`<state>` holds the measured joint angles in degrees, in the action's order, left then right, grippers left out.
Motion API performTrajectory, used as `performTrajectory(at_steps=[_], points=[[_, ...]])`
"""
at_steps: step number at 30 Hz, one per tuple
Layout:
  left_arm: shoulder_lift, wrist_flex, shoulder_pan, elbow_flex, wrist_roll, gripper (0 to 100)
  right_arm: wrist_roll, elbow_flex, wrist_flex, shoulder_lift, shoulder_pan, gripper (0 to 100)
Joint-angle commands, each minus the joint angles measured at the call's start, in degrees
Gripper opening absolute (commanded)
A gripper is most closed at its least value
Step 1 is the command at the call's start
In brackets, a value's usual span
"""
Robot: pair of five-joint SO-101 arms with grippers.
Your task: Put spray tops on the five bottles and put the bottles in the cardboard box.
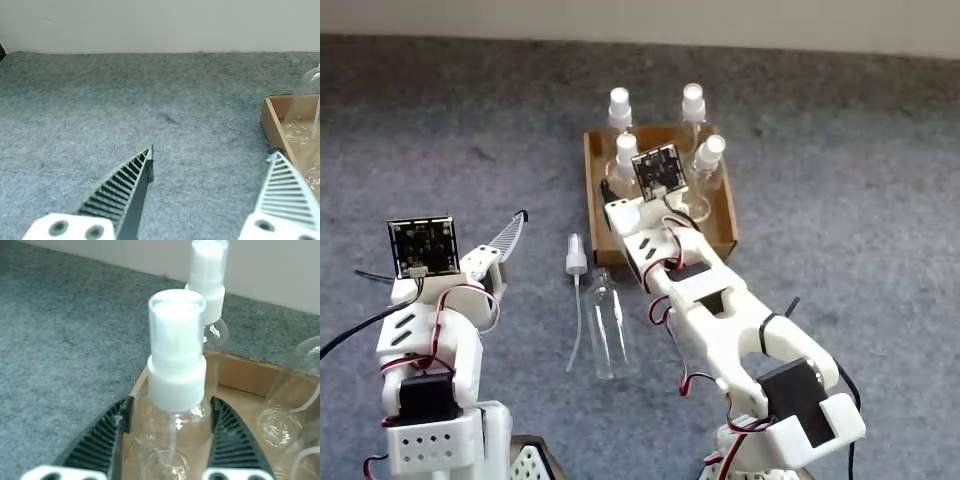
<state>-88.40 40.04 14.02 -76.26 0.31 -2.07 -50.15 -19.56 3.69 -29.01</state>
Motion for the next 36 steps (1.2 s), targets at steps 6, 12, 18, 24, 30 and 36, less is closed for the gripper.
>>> performTrajectory(at_steps=[6,12,18,24,30,36], points=[[0.0,-1.3,-1.0,0.3,0.3,31,-0.7,3.3,-1.2,1.0,0.6,13.9],[0.0,-1.3,-1.0,0.3,0.3,31,-0.7,3.1,-1.2,1.0,0.6,14.5],[0.0,-1.3,-1.0,0.3,0.3,31,-0.7,3.1,-0.7,1.0,0.5,24.3],[0.0,-1.3,-1.1,0.3,0.3,31,-0.7,3.2,-0.7,1.1,0.5,24.5],[0.0,-1.6,-1.2,-0.7,0.2,31,-0.7,3.1,-0.7,3.8,0.5,24.9],[0.0,-1.6,-1.2,-0.7,0.2,31,-0.8,3.2,3.6,8.6,0.6,25.0]])
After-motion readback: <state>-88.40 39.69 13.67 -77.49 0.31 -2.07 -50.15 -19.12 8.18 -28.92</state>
